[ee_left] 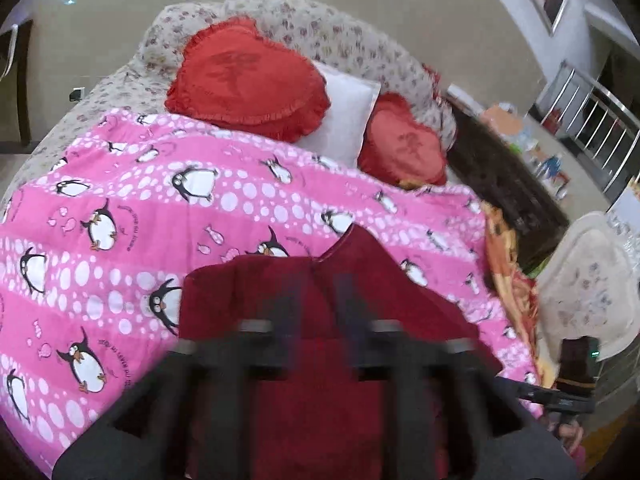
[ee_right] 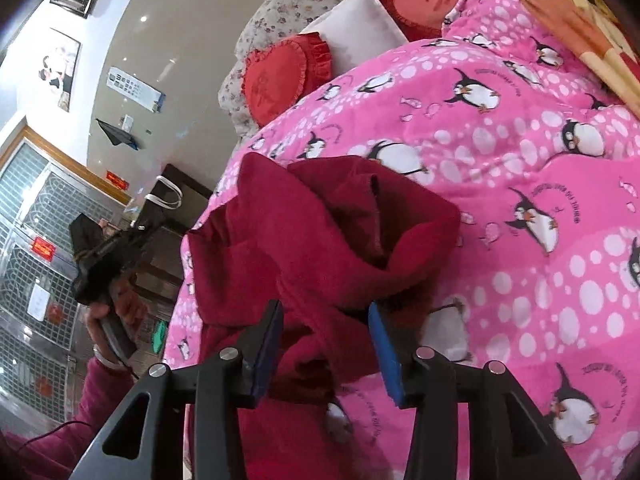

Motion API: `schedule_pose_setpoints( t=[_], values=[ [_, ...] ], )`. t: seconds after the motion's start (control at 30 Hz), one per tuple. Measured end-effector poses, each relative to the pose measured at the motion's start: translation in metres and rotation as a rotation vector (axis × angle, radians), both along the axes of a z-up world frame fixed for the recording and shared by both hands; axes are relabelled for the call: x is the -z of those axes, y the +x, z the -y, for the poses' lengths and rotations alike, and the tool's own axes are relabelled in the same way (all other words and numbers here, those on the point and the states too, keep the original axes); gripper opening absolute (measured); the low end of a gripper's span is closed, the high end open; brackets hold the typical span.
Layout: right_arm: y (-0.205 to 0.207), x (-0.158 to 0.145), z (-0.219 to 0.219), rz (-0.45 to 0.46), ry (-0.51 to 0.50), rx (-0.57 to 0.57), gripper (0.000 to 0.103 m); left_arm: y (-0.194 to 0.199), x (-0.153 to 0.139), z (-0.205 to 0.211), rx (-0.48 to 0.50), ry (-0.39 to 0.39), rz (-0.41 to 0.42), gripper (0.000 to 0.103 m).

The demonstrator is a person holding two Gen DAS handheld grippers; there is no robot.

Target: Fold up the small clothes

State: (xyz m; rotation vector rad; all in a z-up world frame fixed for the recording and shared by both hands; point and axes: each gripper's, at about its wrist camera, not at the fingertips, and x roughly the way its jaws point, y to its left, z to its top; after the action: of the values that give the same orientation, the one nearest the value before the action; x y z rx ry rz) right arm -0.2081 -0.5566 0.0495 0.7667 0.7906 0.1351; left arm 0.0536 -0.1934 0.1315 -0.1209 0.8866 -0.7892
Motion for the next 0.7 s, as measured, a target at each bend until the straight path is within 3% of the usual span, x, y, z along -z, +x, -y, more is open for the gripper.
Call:
schedule_pose_setpoints(
  t=[0.07, 0.13, 0.3, 0.47, 0.53, 0.6, 0.7],
  values=[
    [0.001, -0.003, -0.004, 0.010, 0.004, -0.004, 0.043, 0.004, 0.007, 0.016, 0.015, -0.033, 0.004, 0.092],
    [0.000, -0.006, -0.007, 0.013, -0.002, -0.010, 0.043, 0.012, 0.015, 0.033, 0.040, -0.039, -0.005, 0.092],
    [-0.002, -0.002, 0.000, -0.010, -0.015, -0.008, 0.043, 0.031, 0.045, 0.096, 0.155, 0.115, -0.020, 0.092],
    [-0.006, 0.013, 0.018, -0.026, 0.035, 0.036, 0.043, 0.045, 0.064, 0.130, 0.178, 0.159, -0.048, 0.092],
    [-0.006, 0.016, 0.021, -0.031, 0.042, 0.042, 0.043, 0.042, 0.065, 0.136, 0.166, 0.190, -0.010, 0.079],
    [-0.006, 0.018, 0.023, -0.038, 0.038, 0.045, 0.043, 0.042, 0.063, 0.136, 0.152, 0.231, -0.017, 0.014],
    [-0.006, 0.016, 0.024, -0.028, 0.029, 0.050, 0.043, 0.035, 0.047, 0.119, 0.125, 0.202, -0.041, 0.010]
  ],
)
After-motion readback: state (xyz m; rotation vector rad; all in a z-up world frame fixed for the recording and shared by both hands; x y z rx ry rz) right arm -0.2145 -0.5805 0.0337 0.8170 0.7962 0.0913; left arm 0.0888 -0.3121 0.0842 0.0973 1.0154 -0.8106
